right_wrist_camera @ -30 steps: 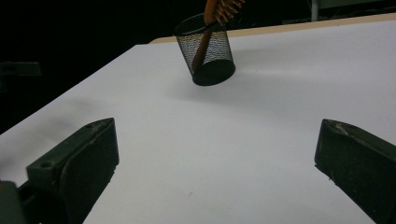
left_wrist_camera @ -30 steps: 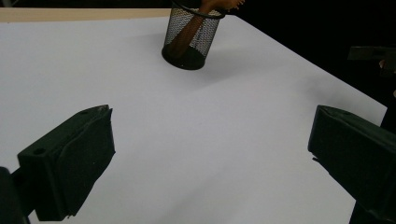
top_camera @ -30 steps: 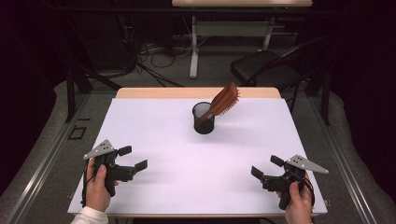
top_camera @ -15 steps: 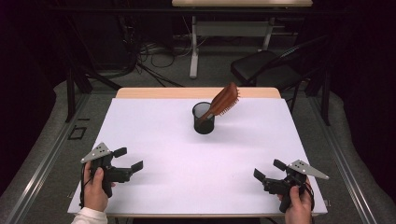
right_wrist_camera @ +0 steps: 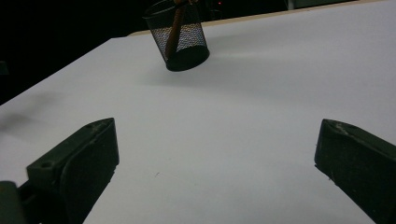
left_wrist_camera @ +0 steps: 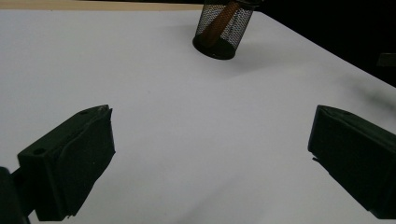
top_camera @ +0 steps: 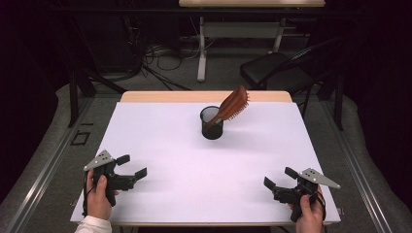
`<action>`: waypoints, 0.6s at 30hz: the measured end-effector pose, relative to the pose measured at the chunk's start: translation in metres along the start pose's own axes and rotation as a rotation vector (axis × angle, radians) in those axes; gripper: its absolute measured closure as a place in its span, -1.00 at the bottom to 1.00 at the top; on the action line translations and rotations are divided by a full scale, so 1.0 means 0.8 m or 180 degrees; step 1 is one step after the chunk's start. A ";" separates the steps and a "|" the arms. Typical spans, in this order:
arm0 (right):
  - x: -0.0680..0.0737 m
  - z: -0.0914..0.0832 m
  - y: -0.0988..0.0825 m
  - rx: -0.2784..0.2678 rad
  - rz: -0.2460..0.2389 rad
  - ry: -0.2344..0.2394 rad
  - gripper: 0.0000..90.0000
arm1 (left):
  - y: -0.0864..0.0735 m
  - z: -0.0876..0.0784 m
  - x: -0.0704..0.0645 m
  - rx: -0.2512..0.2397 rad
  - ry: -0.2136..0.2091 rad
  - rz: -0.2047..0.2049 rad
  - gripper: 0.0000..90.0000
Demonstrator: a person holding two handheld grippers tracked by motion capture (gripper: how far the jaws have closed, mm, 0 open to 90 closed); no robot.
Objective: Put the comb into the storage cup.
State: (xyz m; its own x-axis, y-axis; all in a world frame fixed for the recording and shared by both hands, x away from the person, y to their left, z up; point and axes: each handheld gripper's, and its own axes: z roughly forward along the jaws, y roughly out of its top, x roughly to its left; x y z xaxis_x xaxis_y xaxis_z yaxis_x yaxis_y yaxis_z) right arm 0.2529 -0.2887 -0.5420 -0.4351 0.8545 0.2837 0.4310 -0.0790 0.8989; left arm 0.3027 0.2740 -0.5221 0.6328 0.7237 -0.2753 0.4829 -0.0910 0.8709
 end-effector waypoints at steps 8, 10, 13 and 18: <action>-0.005 -0.001 -0.002 -0.0025 0.0063 -0.0036 -1.00 | -0.002 0.001 0.001 -0.0011 0.0011 -0.0011 -0.99; -0.006 -0.001 -0.002 -0.0013 0.0077 -0.0036 -1.00 | -0.002 0.000 0.002 -0.0011 0.0028 -0.0013 -0.99; -0.006 -0.001 -0.003 -0.0001 0.0104 -0.0023 -1.00 | -0.003 0.000 0.004 -0.0009 0.0037 -0.0029 -0.99; -0.008 -0.001 -0.003 -0.0013 0.0102 -0.0035 -1.00 | -0.002 -0.003 0.005 -0.0029 0.0049 -0.0026 -0.99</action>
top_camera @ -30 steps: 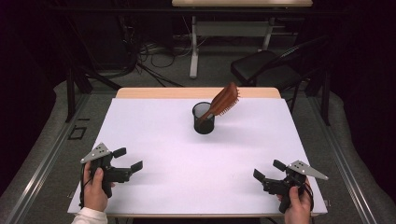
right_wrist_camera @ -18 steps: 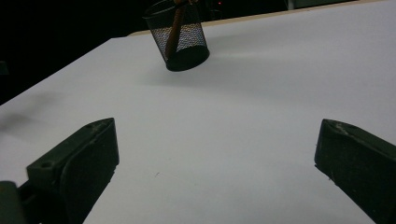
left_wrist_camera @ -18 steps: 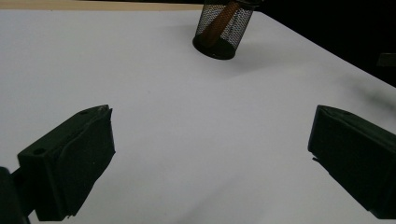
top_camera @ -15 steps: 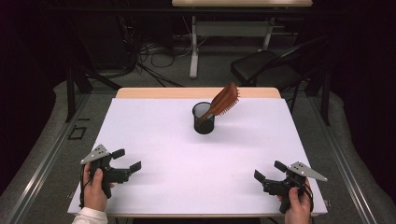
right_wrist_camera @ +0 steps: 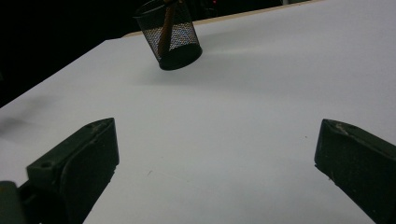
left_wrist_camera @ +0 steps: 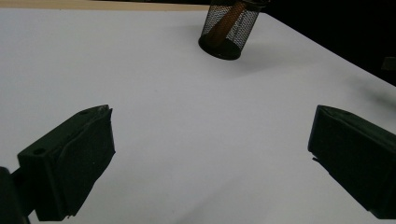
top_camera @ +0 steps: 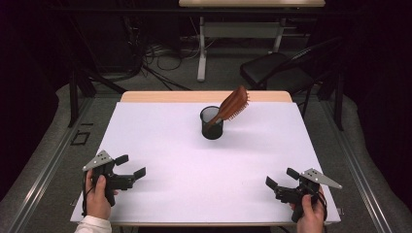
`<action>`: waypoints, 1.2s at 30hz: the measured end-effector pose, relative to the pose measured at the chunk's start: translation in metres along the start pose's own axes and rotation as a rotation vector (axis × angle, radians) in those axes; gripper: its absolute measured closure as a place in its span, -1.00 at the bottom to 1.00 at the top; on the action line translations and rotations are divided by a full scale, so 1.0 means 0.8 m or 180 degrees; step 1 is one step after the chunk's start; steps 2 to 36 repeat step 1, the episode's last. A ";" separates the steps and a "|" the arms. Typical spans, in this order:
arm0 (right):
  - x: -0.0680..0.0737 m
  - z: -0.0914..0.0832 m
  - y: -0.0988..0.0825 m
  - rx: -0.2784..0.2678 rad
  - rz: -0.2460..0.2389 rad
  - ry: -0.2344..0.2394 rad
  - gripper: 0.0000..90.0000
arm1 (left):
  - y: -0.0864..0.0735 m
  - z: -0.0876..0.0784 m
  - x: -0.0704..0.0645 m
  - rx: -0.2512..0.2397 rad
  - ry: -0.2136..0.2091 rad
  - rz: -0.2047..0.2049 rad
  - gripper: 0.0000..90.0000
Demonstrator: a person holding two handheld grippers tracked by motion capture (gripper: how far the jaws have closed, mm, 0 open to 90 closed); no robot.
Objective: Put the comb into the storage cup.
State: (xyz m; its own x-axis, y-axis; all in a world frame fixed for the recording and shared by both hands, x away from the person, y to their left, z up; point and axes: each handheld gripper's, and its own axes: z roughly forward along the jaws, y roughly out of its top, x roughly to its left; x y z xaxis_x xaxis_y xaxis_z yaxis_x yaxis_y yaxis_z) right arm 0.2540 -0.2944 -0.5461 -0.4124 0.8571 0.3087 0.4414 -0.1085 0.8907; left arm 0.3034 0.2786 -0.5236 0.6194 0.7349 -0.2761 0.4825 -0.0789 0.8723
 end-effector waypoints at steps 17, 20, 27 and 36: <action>0.000 0.000 0.000 -0.0007 0.0011 0.0001 -1.00 | 0.000 0.000 0.001 -0.0009 0.0003 -0.0005 -0.99; 0.000 0.000 0.000 -0.0007 0.0011 0.0001 -1.00 | 0.000 0.000 0.001 -0.0009 0.0003 -0.0005 -0.99; 0.000 0.000 0.000 -0.0007 0.0011 0.0001 -1.00 | 0.000 0.000 0.001 -0.0009 0.0003 -0.0005 -0.99; 0.000 0.000 0.000 -0.0007 0.0011 0.0001 -1.00 | 0.000 0.000 0.001 -0.0009 0.0003 -0.0005 -0.99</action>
